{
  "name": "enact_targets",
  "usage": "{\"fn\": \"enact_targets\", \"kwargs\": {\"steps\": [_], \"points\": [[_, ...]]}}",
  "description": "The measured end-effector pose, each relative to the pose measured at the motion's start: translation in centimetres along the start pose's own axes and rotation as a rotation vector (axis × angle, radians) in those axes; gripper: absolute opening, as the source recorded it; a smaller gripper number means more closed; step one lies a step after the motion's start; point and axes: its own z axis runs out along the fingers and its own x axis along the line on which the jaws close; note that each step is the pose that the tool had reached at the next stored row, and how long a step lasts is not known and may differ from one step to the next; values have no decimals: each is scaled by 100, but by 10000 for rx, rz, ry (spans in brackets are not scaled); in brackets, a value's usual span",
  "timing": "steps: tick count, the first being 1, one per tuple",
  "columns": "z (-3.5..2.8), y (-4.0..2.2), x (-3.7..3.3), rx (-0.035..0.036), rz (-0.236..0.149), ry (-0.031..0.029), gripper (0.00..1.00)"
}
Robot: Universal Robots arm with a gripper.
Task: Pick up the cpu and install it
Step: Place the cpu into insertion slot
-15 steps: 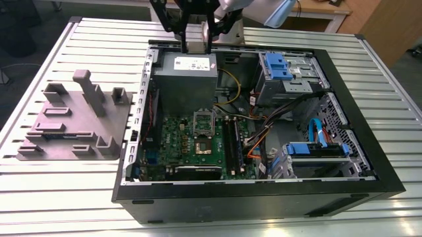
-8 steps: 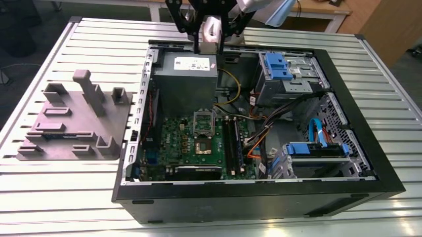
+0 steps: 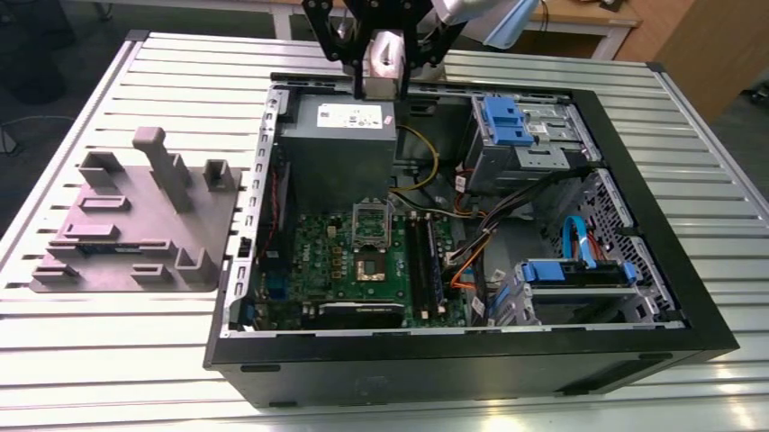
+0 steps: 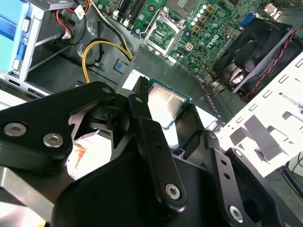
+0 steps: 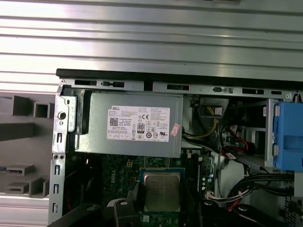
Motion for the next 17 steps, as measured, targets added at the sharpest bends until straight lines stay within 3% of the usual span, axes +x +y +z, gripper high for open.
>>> {"fn": "enact_targets", "kwargs": {"steps": [17], "points": [[29,-50,2,0,1,0,47]]}}
